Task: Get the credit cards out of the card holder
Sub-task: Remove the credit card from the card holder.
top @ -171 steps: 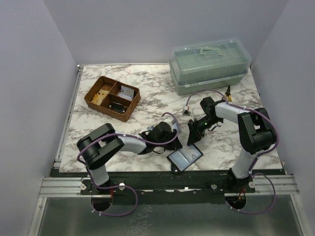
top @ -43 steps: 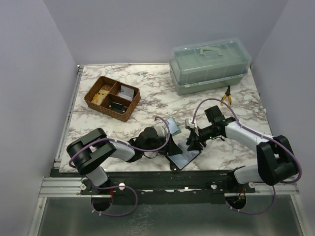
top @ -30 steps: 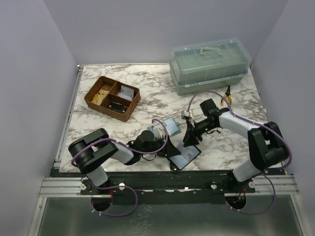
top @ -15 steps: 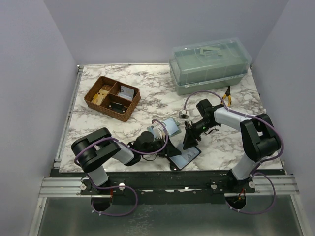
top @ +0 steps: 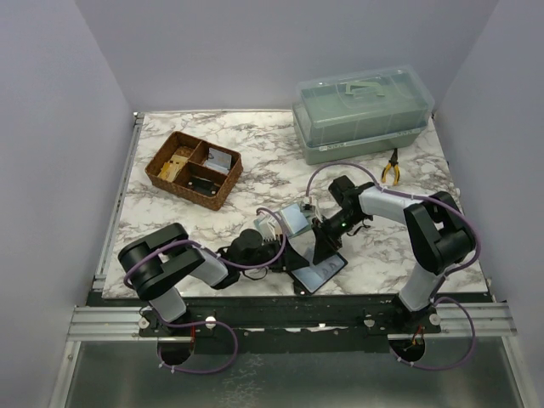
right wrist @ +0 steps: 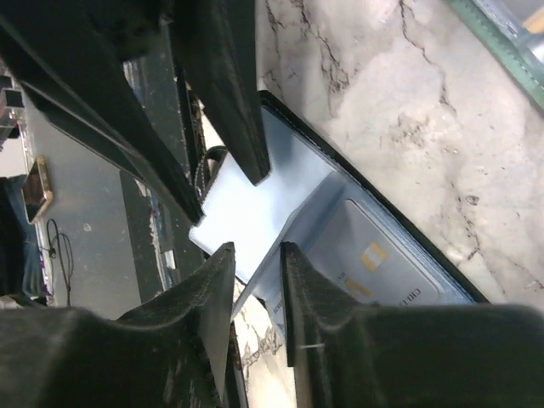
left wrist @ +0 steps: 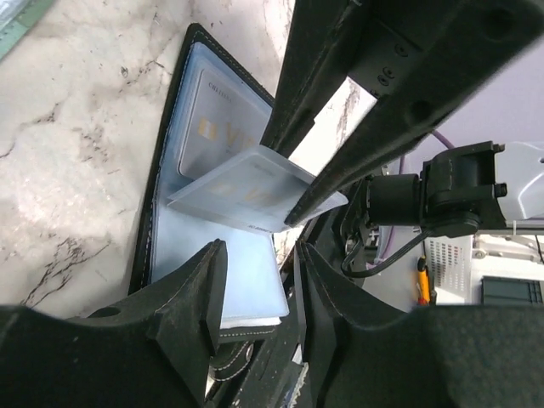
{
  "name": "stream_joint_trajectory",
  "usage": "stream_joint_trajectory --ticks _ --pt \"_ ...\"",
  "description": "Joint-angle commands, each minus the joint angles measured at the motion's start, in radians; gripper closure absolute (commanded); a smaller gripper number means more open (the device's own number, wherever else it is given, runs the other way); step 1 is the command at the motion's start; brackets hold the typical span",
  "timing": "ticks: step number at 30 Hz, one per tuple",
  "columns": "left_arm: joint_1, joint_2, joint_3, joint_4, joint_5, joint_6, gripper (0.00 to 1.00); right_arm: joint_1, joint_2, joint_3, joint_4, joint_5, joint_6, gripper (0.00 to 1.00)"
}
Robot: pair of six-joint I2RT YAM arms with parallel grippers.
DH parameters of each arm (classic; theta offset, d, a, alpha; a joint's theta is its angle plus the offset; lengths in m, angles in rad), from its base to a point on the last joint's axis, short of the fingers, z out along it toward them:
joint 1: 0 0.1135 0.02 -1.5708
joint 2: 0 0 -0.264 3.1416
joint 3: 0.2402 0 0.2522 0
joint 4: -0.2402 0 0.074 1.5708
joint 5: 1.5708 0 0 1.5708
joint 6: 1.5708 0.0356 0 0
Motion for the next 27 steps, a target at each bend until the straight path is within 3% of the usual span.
stream_joint_trajectory --ticks 1,3,5,10,19,27 --pt "-0.008 -0.076 -0.046 0.030 -0.065 -0.009 0.57 0.002 0.026 0.032 0.003 0.043 0.042 0.76" --pt "-0.008 -0.112 -0.063 0.026 -0.084 -0.013 0.56 0.001 0.030 0.041 0.002 0.040 0.057 0.92" --pt "-0.008 -0.151 -0.072 0.023 -0.096 -0.028 0.53 0.001 0.029 0.050 0.005 0.034 0.075 1.00" --pt "0.007 -0.241 -0.073 0.019 -0.087 -0.150 0.35 0.001 -0.005 0.061 -0.003 -0.014 0.084 1.00" --pt "0.020 -0.430 -0.099 0.018 -0.129 -0.306 0.26 -0.045 -0.048 0.079 -0.038 -0.126 0.073 1.00" --pt "0.019 -0.420 -0.070 0.024 -0.148 -0.342 0.13 -0.114 -0.122 0.056 0.000 -0.180 0.134 1.00"
